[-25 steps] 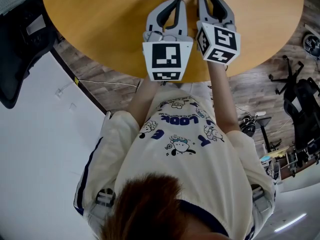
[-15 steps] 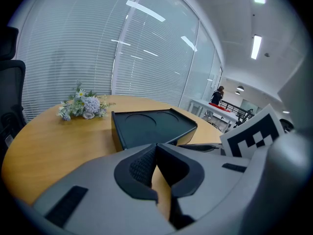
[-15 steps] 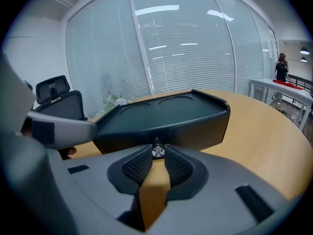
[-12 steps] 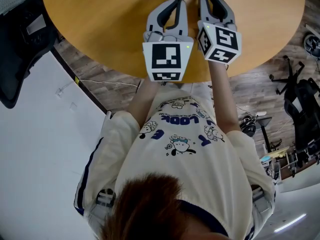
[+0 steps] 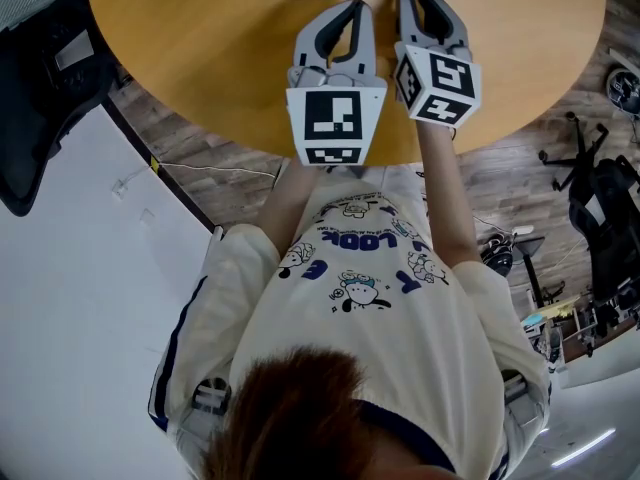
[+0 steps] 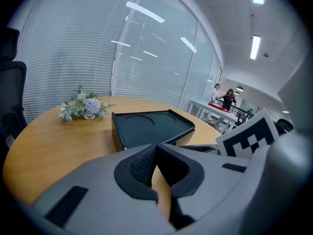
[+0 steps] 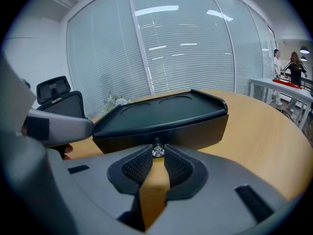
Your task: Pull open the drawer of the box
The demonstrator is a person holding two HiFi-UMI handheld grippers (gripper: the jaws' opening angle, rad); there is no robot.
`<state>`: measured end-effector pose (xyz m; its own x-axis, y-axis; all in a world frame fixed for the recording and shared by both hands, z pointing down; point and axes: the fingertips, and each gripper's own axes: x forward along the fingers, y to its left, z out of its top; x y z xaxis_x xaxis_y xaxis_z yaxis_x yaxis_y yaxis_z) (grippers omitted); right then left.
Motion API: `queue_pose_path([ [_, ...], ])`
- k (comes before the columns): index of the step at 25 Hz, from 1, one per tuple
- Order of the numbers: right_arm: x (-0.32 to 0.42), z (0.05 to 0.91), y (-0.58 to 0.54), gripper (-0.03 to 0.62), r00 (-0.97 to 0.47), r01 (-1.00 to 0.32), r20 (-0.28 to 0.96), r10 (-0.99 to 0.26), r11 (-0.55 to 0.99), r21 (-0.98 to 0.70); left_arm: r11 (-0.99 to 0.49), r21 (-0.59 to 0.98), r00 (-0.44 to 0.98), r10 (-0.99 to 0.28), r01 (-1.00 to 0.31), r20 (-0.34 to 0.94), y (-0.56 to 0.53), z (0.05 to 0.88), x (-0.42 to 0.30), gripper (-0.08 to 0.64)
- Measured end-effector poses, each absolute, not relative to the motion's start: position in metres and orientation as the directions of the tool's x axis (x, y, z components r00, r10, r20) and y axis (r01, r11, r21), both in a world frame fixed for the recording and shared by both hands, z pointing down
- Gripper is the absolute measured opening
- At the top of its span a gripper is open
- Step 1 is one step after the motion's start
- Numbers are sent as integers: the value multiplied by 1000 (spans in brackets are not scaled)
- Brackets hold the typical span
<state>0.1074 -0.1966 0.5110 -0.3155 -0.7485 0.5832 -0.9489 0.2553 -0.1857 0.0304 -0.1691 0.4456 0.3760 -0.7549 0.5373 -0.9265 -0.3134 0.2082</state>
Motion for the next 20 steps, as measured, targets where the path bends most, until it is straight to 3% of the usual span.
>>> queue_pose_path([
  [20,116,514,-163,89,-295,-955,606,-739,242,-169,-334,206,392,-759,-920,520,-149,438,32,15],
])
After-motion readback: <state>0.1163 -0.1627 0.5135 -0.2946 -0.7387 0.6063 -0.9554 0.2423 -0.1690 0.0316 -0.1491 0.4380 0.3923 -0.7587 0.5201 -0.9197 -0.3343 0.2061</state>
